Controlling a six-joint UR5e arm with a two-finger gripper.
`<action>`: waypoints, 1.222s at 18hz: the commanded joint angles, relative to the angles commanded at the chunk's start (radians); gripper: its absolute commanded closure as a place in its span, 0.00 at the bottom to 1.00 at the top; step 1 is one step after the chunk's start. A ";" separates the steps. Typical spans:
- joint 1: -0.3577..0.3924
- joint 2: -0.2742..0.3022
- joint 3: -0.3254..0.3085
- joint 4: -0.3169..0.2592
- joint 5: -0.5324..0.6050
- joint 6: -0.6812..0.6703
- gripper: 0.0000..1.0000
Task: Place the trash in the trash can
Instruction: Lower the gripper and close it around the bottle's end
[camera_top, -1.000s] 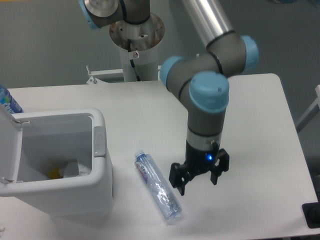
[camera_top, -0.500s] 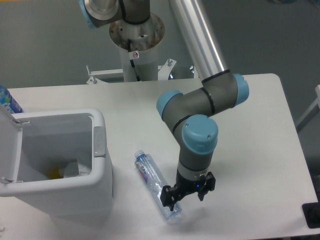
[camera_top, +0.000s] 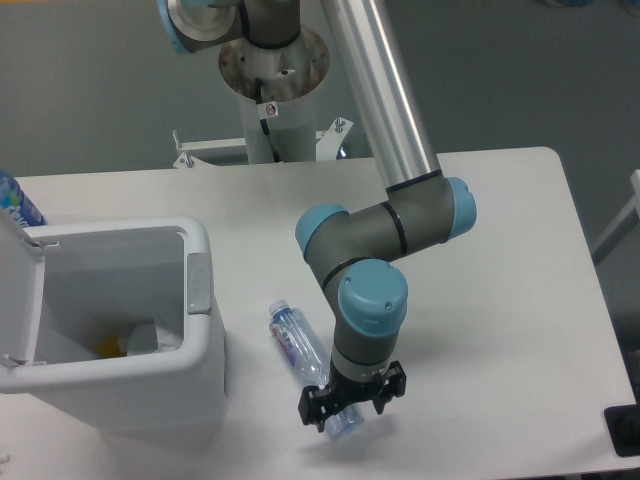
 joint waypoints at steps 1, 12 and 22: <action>-0.005 -0.002 -0.002 0.002 0.002 0.002 0.00; -0.021 -0.018 -0.011 0.028 0.043 -0.005 0.30; -0.029 -0.006 -0.023 0.026 0.058 0.002 0.44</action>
